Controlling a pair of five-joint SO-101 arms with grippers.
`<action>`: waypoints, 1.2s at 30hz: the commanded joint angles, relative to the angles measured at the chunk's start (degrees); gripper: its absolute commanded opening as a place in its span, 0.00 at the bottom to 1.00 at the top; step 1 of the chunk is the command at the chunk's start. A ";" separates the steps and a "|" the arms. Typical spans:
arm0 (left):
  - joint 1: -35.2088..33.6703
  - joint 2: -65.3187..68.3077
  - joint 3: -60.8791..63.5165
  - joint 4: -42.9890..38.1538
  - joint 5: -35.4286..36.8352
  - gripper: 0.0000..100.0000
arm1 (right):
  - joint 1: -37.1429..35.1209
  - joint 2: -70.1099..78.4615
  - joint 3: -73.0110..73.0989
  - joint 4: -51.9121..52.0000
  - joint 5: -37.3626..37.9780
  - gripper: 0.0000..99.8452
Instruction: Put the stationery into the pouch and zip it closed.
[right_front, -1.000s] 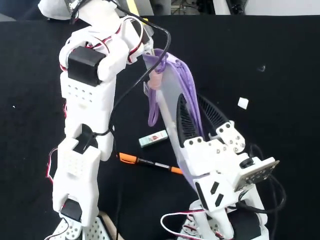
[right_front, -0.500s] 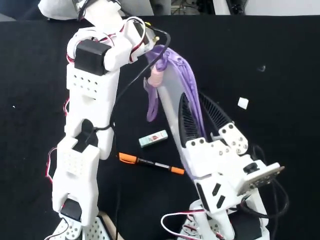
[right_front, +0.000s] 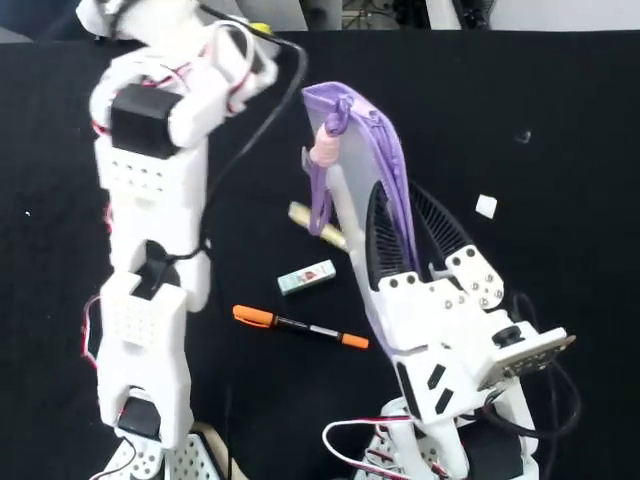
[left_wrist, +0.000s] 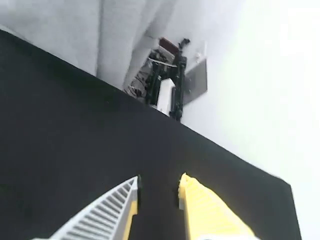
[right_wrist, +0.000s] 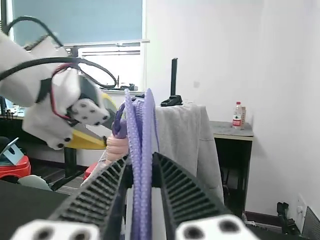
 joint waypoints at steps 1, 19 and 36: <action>-3.91 -5.63 -2.42 0.26 -0.09 0.15 | 0.79 -5.14 -1.89 -1.85 0.35 0.01; -27.30 -12.40 -2.07 0.26 0.26 0.14 | 3.43 -5.14 5.93 -5.89 0.26 0.01; -30.37 -2.11 0.66 0.26 0.00 0.14 | 5.45 -5.14 18.59 -13.19 -0.09 0.01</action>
